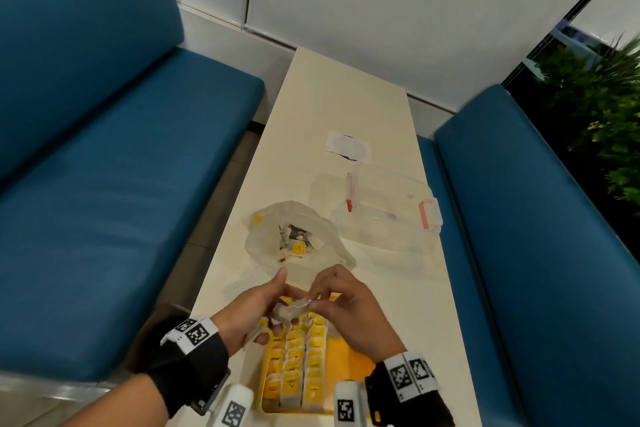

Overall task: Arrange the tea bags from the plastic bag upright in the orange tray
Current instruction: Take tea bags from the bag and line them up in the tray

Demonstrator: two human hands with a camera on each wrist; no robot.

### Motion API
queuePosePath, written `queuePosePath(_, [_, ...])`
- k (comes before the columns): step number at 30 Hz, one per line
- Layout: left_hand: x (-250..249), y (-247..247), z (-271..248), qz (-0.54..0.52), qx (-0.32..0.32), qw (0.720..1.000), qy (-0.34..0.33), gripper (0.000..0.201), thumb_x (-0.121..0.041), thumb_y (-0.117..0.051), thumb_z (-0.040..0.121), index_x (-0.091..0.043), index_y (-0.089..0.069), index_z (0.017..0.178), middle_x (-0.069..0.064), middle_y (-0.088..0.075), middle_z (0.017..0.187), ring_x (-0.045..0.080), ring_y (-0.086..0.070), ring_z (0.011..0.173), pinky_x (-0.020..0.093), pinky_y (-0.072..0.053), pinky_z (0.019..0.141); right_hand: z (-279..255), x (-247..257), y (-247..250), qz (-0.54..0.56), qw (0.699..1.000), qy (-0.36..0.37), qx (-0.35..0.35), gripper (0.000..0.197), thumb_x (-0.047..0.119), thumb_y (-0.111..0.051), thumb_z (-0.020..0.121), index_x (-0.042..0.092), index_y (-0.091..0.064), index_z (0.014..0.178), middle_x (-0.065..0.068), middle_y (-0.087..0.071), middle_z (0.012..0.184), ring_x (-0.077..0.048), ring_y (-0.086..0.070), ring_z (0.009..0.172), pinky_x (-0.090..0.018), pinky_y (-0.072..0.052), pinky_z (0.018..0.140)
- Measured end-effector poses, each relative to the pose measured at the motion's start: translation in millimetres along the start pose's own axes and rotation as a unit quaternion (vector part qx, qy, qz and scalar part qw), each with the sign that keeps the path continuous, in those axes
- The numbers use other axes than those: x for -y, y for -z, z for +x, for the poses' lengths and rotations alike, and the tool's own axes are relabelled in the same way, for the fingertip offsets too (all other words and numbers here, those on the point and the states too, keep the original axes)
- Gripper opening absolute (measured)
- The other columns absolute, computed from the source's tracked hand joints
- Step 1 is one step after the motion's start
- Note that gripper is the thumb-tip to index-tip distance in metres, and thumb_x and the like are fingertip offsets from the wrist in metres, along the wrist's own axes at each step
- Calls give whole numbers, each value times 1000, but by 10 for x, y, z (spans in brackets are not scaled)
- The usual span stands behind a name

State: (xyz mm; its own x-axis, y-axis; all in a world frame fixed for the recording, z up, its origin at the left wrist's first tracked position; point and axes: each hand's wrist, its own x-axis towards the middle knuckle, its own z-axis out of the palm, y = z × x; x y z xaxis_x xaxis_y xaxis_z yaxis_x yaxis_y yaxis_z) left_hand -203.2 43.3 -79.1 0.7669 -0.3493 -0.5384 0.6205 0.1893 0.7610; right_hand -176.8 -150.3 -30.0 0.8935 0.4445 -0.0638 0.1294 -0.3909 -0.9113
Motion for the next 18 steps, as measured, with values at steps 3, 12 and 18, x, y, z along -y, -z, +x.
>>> queuePosePath(3, [-21, 42, -16, 82, 28, 995, -42, 28, -47, -64, 90, -33, -73, 112, -1, -63, 86, 12, -51, 69, 23, -36, 56, 4, -56, 182, 79, 996, -17, 37, 6, -3, -75, 79, 0, -74, 84, -20, -53, 108, -16, -58, 98, -22, -48, 75])
queuePosePath(12, [-92, -5, 33, 106, 130, 981, -99, 33, -36, -79, 81, -18, -74, 108, -7, -63, 79, 7, -47, 67, 22, -32, 55, 33, -29, 109, 136, 988, -42, 61, 8, 13, -79, 73, 14, -77, 80, -10, -54, 120, -19, -54, 120, -31, -50, 85])
queuePosePath(18, [-70, 0, 48, 118, 32, 982, -143, 9, -24, -80, 83, -16, -76, 82, -4, -62, 65, 4, -48, 54, 15, -36, 49, -78, -27, 139, 121, 990, -73, -8, 23, 21, -79, 78, 12, -75, 99, -7, -70, 97, -13, -61, 79, -23, -49, 71])
